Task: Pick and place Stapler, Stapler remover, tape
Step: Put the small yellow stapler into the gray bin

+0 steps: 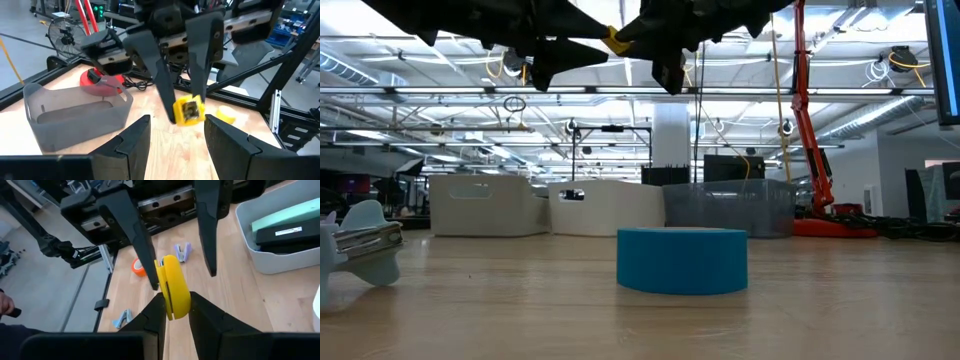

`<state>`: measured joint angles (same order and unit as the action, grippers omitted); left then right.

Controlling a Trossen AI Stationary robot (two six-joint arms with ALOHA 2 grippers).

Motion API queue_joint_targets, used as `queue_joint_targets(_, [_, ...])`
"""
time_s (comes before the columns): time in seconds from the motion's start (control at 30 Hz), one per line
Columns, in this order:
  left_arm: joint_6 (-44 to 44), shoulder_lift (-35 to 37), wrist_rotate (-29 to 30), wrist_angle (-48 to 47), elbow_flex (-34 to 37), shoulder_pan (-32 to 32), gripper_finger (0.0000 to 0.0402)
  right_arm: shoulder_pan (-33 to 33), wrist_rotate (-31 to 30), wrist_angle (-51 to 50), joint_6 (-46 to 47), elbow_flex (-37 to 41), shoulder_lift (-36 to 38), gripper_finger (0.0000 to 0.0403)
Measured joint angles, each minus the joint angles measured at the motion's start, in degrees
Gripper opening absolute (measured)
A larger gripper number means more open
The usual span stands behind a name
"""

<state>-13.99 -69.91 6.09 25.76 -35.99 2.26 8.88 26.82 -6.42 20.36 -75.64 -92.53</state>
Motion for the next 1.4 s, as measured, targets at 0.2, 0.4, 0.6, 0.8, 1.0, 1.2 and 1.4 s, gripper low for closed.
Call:
queue_joint_targets(0.2, [-2.3, 0.0, 0.4, 0.5, 0.0, 0.0, 0.0186, 0.0, -1.3, 1.1, 0.0, 0.0, 0.0, 0.0059])
queue_joint_targets(0.4, [-2.9, 0.0, 1.4, 1.0, 0.0, 0.0, 0.0186, 0.0, -1.4, 1.5, 0.7, 0.0, -1.2, 0.0059])
queue_joint_targets(0.6, [-3.4, 0.0, 1.9, -2.0, 0.0, 0.0, 0.0186, -0.1, -1.6, 1.7, 0.4, 0.0, -1.2, 0.0059])
queue_joint_targets(0.8, [-4.4, 0.0, 2.9, -1.6, 0.0, 0.0, 0.0186, -0.1, -1.7, 2.0, 0.9, 0.0, -1.1, 0.0059])
queue_joint_targets(1.0, [-5.9, 0.0, 2.9, -1.4, 0.0, 0.0, 0.0186, -0.3, -1.9, 1.9, 0.9, 0.0, -1.1, 0.0059])
queue_joint_targets(1.2, [-6.3, 0.0, 3.4, 3.7, 0.0, -0.1, 0.0186, -0.4, -2.7, 1.9, 0.2, 0.0, -1.1, 0.0059])
queue_joint_targets(1.4, [-7.3, 0.0, 3.2, 0.4, 0.0, 0.0, 0.0186, -0.4, -2.7, 1.9, 0.2, 0.0, -1.1, 0.0059])
